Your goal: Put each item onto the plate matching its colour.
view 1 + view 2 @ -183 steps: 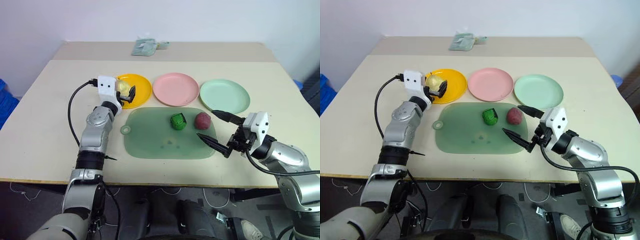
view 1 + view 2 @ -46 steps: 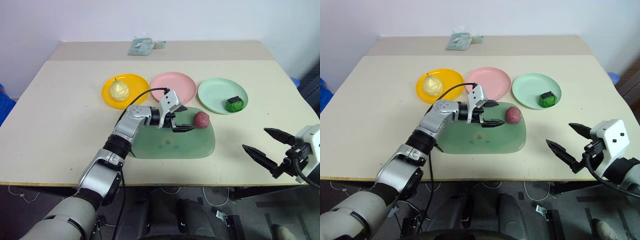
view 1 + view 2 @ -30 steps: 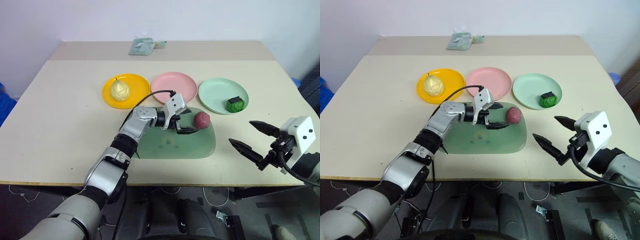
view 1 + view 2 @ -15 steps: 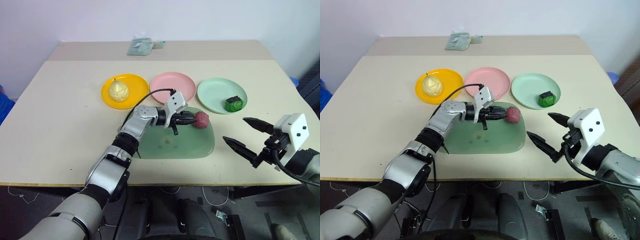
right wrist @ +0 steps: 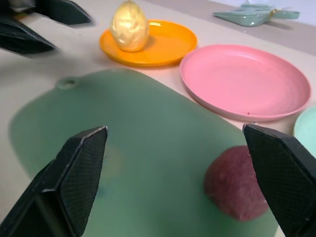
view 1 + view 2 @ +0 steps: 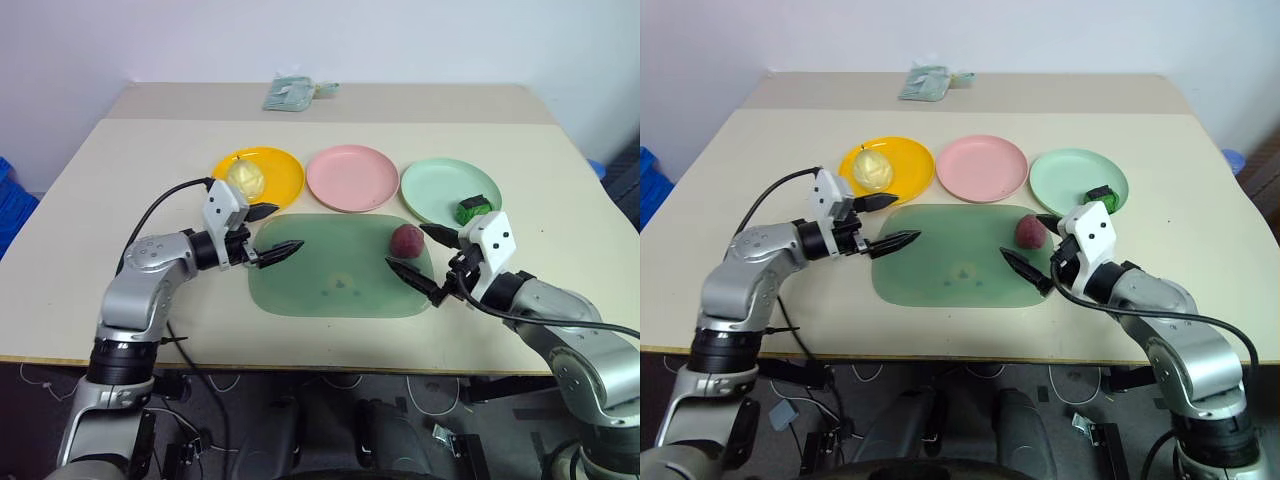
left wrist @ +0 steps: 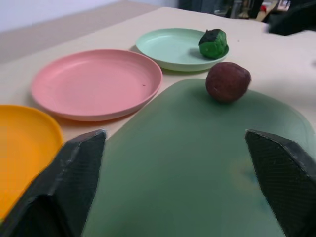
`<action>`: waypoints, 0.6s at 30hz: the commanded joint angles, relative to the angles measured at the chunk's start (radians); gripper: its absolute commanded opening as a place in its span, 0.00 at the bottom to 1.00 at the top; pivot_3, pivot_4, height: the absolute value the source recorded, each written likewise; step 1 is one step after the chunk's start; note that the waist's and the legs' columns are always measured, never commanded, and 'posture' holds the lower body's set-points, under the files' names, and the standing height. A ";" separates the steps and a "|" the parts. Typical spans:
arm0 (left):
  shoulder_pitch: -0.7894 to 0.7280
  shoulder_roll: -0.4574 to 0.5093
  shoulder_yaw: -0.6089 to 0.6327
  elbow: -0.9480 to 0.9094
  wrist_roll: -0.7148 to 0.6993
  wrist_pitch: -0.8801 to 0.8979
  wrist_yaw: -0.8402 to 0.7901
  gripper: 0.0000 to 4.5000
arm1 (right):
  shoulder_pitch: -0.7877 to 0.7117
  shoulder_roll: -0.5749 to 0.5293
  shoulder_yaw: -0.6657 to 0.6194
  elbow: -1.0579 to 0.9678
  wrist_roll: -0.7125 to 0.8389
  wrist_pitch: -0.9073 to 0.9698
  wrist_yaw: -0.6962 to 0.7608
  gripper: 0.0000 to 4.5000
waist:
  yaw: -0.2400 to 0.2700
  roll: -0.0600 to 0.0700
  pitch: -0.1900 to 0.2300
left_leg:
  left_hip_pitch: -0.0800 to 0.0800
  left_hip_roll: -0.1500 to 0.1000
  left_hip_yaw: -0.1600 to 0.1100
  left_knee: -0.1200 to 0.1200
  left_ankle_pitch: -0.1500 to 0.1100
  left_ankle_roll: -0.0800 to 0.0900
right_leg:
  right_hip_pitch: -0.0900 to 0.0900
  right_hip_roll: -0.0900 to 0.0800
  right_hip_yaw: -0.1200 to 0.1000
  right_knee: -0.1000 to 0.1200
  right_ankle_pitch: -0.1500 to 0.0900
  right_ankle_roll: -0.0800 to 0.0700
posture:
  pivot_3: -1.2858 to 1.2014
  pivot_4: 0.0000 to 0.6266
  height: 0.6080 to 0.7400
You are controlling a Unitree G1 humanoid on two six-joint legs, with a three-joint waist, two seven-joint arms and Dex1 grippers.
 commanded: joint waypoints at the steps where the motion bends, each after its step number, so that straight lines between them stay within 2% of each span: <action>1: 0.052 0.021 0.041 -0.117 -0.065 0.033 0.022 1.00 | -0.049 0.010 0.040 0.112 -0.090 -0.086 0.017 1.00 | 0.004 0.000 0.000 | 0.000 0.000 0.000 0.000 0.000 0.000 | 0.000 0.000 0.000 0.000 0.000 0.000 | 0.52 0.24 1.00; 8: 0.137 0.047 0.065 -0.222 -0.141 0.052 0.043 1.00 | -0.126 0.051 0.080 0.309 -0.177 -0.184 0.053 1.00 | 0.005 0.000 0.000 | 0.000 0.000 0.000 -0.001 0.000 -0.001 | -0.001 0.000 0.000 0.001 0.000 0.000 | 0.52 0.24 1.00; 16: 0.197 0.091 0.075 -0.237 -0.158 0.015 0.046 1.00 | -0.176 0.071 0.088 0.433 -0.230 -0.217 0.071 1.00 | 0.004 0.000 0.000 | 0.000 0.000 0.000 -0.001 0.000 -0.001 | -0.002 0.000 0.000 0.002 0.000 0.000 | 0.52 0.24 1.00; 18: 0.199 0.090 0.069 -0.237 -0.156 0.008 0.053 1.00 | -0.183 0.080 0.082 0.452 -0.238 -0.219 0.070 0.88 | 0.005 0.000 0.000 | 0.000 0.000 0.000 -0.001 0.000 -0.001 | -0.002 0.000 0.000 0.002 0.000 0.000 | 0.52 0.24 1.00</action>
